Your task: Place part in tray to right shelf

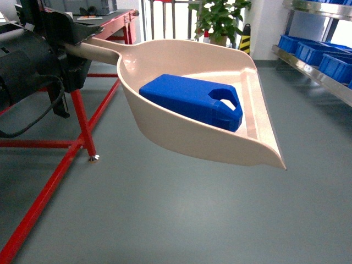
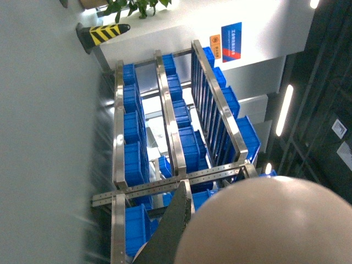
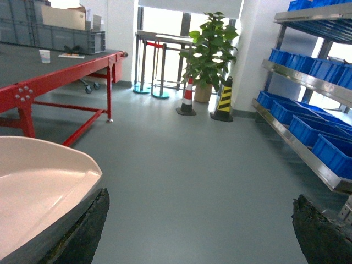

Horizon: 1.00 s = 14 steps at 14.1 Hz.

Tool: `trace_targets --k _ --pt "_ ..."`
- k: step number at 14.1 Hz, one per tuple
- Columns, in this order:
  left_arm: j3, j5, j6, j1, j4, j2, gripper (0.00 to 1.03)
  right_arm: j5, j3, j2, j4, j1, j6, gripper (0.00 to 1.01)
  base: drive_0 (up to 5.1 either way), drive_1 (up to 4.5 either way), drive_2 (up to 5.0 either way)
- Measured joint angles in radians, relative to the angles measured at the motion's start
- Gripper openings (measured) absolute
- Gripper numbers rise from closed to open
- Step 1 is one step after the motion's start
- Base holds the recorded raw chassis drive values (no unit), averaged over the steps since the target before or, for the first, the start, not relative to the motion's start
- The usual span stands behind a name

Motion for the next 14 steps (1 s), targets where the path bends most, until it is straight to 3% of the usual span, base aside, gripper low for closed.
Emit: trace_targets --k 14 --pt "0.000 -0.003 0.000 0.000 0.003 0.000 0.13 0.000 0.000 0.000 -0.002 0.000 0.000 0.98 0.1 4.40 -4.2"
